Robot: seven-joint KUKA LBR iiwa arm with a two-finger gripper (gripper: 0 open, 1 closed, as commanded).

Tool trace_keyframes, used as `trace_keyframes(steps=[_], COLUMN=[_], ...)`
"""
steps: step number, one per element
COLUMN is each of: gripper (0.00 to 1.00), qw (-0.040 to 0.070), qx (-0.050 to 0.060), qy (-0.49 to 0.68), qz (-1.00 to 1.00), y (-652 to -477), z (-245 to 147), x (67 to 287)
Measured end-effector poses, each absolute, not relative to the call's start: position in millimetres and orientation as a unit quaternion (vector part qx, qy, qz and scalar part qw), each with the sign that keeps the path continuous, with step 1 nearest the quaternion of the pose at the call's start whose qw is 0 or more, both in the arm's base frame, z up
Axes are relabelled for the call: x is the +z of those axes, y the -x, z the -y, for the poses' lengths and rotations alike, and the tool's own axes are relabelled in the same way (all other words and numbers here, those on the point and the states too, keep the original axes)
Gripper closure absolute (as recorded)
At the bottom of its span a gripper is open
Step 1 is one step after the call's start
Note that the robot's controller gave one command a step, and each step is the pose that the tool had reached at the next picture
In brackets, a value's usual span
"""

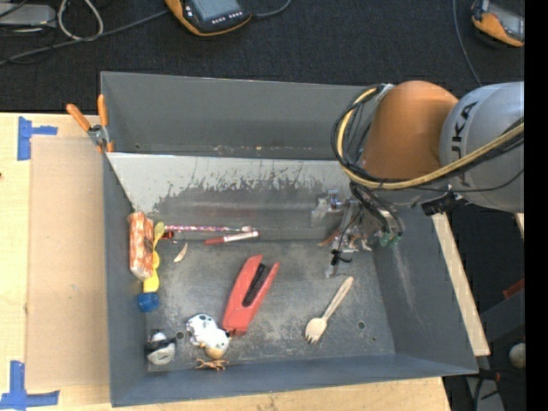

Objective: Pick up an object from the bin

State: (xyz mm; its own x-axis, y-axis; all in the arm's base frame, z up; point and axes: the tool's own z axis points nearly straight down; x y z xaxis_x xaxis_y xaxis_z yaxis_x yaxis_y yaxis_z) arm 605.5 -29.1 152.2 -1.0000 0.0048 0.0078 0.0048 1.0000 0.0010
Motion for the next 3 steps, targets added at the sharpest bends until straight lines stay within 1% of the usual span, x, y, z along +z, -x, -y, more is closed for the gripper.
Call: trace_keyframes(steps=[1, 2, 3], gripper=[0.00, 0.00, 0.00], qw=[0.000, -0.003, 0.000], qx=[0.000, -0.001, 0.000], qy=[0.002, -0.081, -0.199], qz=[1.000, 0.997, 0.980], y=[-607.3, -580.4, -559.1], z=[29, 57, 120], x=[156, 111, 68])
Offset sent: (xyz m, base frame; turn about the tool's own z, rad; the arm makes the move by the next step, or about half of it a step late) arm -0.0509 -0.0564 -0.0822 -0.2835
